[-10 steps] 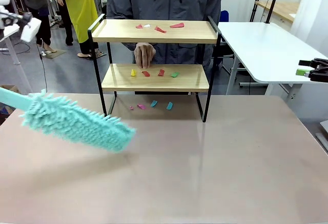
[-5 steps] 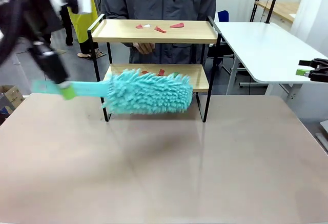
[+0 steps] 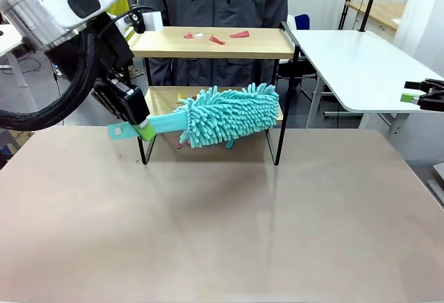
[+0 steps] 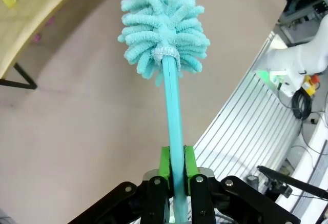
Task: Clean the shelf.
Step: Clean the specific section of the Shelf indicated by the human with the Duster.
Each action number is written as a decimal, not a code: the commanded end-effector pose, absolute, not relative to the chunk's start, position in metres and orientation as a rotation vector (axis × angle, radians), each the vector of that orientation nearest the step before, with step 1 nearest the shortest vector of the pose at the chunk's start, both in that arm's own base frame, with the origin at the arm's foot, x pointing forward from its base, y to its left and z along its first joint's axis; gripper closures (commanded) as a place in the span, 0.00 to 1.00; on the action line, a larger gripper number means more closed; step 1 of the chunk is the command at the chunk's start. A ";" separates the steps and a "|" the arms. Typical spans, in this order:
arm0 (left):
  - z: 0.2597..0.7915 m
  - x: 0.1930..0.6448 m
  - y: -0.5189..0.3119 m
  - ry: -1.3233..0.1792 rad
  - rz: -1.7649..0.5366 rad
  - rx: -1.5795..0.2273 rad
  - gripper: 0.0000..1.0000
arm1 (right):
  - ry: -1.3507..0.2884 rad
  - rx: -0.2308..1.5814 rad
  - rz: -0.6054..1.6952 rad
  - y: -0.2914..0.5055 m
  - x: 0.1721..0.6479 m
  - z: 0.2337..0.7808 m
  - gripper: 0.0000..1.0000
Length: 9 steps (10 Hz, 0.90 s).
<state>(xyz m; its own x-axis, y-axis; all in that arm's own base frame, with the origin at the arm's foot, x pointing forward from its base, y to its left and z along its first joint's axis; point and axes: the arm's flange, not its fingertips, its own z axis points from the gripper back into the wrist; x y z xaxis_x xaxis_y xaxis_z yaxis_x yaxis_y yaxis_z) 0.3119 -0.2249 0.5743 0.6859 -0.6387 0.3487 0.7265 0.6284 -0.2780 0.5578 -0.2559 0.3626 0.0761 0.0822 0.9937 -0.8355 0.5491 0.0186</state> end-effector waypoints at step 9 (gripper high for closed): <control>0.526 0.373 -0.299 -0.429 -0.547 -0.530 0.87 | -1.312 0.733 0.774 -0.254 0.558 0.368 0.00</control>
